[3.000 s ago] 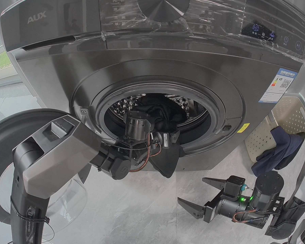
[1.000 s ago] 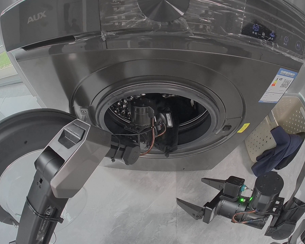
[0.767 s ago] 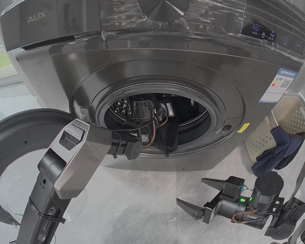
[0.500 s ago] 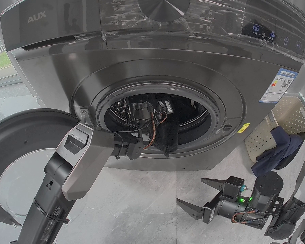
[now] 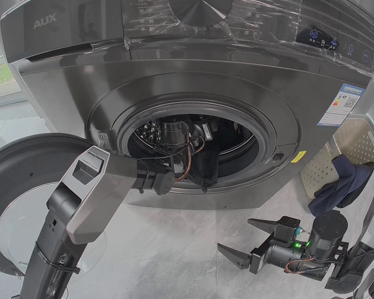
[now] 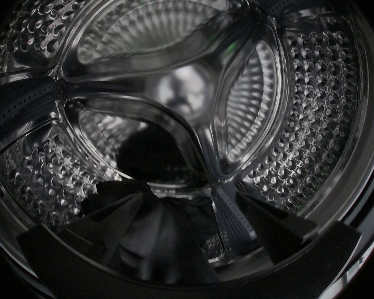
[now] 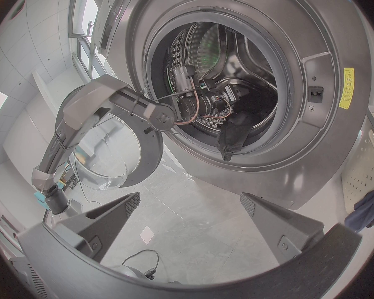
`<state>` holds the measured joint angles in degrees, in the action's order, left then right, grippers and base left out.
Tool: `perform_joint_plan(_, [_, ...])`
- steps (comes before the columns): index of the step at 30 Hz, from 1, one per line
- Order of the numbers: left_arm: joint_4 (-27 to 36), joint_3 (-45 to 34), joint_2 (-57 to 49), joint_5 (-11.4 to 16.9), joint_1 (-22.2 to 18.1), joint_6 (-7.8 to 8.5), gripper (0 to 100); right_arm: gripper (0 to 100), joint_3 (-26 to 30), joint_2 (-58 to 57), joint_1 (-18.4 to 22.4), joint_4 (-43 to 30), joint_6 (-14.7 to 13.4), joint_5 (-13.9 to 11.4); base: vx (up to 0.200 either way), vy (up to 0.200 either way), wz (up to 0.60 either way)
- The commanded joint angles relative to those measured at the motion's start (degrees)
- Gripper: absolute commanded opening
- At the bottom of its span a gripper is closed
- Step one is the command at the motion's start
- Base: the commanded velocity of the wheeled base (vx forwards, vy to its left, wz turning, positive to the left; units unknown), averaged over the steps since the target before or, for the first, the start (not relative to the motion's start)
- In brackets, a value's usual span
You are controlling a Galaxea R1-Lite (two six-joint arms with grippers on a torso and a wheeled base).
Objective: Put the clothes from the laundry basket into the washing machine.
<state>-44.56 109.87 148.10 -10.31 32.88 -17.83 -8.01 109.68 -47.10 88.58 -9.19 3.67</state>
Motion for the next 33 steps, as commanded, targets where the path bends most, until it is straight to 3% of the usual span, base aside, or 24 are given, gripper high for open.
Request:
perform_joint_plan(1, [4.7,-16.4,-13.4,1.3,1.5,-1.15,100,100,0.0,-0.4,0.7,-0.1,0.0,0.0,0.0,0.0,0.0])
perform_joint_plan(5, [3.8,-23.6,-15.5,4.2,1.7,-1.06,100,100,-0.1,0.1,0.3,-0.1,0.0,0.0,0.0,0.0,0.0])
perform_joint_plan(12, [0.9,-32.8,-17.1,5.6,4.1,-0.97,100,100,0.2,0.0,0.6,-0.1,0.0,0.0,0.0,0.0,0.0])
perform_joint_plan(18, [0.8,-34.2,-14.9,5.4,4.1,-0.8,100,100,0.2,0.0,0.2,-0.1,0.0,0.0,0.0,0.0,0.0])
perform_joint_plan(24, [0.7,-33.1,-11.1,4.6,2.6,2.81,100,100,0.2,-0.1,0.1,-0.1,0.0,0.0,0.0,0.0,0.0])
perform_joint_plan(29, [0.9,-29.1,-8.5,3.8,1.2,3.33,100,100,0.2,0.0,0.0,0.0,0.0,0.0,0.0,0.0,0.0])
perform_joint_plan(30, [1.1,-28.5,-8.4,3.5,1.0,3.33,0,100,0.2,0.0,0.1,0.0,0.0,0.0,0.0,0.0,0.0])
perform_joint_plan(33, [1.2,-27.6,-8.3,3.5,0.9,3.33,0,100,0.2,-0.1,0.3,0.0,0.0,0.0,0.0,0.0,0.0])
